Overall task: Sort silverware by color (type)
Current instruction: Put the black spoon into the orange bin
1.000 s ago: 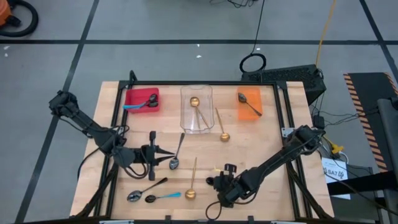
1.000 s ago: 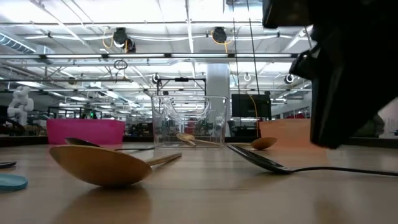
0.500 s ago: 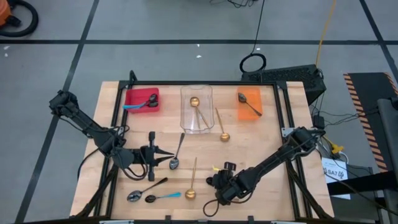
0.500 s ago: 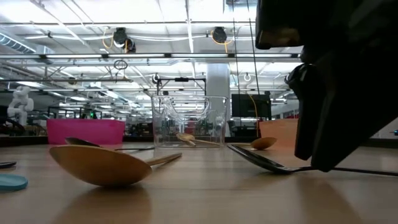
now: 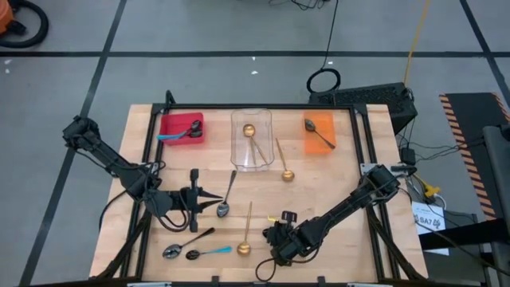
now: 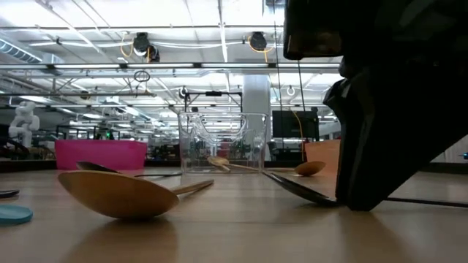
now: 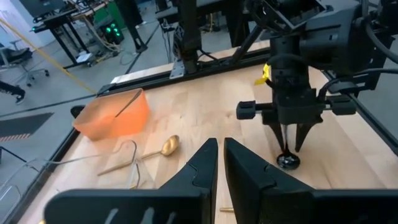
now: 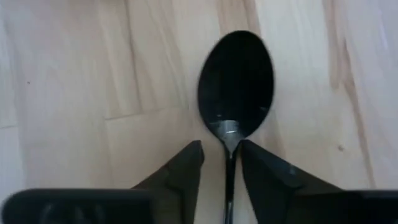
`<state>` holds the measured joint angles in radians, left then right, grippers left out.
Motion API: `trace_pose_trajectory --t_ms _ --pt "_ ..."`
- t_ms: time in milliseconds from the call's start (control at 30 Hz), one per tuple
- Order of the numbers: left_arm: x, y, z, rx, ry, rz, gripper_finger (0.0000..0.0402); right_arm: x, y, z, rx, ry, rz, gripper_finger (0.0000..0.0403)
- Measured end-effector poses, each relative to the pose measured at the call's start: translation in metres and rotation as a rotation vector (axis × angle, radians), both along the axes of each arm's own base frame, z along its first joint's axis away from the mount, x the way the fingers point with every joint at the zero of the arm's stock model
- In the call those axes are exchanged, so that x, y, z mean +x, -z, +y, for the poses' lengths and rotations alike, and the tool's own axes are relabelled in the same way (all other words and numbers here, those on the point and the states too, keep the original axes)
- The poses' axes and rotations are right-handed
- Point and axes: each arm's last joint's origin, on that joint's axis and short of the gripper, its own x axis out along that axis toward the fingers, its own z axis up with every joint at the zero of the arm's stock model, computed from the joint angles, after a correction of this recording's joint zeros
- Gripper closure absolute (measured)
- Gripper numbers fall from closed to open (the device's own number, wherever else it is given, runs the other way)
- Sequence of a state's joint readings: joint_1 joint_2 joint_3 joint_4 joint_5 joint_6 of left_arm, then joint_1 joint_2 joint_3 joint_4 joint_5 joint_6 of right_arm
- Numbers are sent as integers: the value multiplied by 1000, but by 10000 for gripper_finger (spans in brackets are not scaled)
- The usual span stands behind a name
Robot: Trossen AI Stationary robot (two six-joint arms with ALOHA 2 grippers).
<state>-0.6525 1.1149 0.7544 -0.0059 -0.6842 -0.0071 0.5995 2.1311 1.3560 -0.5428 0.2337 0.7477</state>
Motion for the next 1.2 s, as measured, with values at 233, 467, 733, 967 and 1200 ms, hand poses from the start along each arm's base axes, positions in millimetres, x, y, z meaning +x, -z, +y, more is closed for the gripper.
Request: trace_pose_trajectory --t_ms 233,467,733,967,1200 --pt "0 0 0 -1 0 0 364 3 0 1 21 25 -30 392" --pt "0 1 0 7 -1 11 364 3 -12 1 58 46 -63 398" --pt "0 2 2 21 -6 23 364 0 -57 -14 106 71 -102 402" --pt "2 7 11 86 -89 62 364 -5 -103 -44 95 99 -134 401" --pt "7 9 23 171 -138 96 364 -13 -140 -90 61 180 -128 401"
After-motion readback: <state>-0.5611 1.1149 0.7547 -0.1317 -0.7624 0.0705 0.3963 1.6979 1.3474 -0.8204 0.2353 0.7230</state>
